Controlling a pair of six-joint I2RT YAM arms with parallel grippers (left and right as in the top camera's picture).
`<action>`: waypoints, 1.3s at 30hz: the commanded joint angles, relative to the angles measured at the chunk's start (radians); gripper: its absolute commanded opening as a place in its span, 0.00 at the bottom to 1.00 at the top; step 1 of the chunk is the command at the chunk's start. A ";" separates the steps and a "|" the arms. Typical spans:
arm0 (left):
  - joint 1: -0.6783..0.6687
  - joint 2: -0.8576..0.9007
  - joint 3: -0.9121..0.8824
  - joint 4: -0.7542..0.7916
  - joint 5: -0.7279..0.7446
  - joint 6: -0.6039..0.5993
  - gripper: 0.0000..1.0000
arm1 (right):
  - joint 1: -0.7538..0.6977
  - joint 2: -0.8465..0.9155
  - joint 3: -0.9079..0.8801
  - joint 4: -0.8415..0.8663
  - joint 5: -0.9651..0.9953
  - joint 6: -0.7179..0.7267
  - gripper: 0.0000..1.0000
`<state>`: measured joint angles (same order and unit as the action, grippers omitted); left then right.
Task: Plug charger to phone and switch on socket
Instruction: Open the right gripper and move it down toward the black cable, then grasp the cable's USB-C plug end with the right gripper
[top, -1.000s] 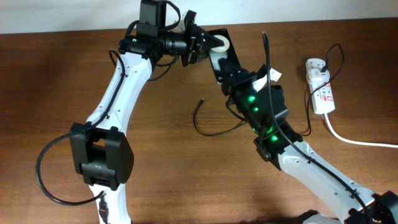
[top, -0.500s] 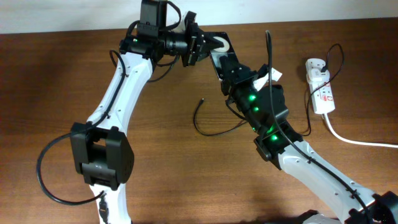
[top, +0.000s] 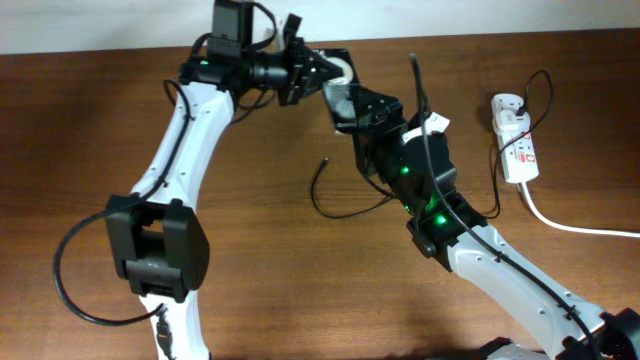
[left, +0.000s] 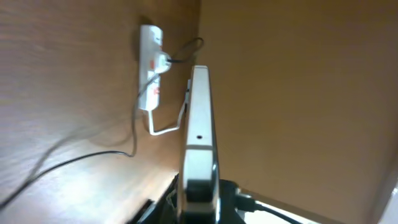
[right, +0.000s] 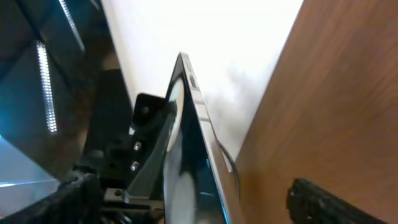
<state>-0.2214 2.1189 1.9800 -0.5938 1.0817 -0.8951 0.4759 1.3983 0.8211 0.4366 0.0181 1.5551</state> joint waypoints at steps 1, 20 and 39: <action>0.073 -0.003 0.003 -0.118 0.013 0.255 0.00 | 0.009 0.000 0.015 -0.041 -0.033 -0.210 0.99; 0.452 -0.003 0.003 -0.505 0.138 0.689 0.00 | 0.008 0.000 0.015 -0.819 -0.294 -0.868 0.86; 0.472 -0.003 0.003 -0.519 0.127 0.736 0.00 | 0.009 0.346 0.649 -1.319 -0.243 -1.050 0.57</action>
<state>0.2455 2.1193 1.9797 -1.1118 1.1641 -0.1791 0.4778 1.6104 1.3262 -0.8429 -0.2485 0.5396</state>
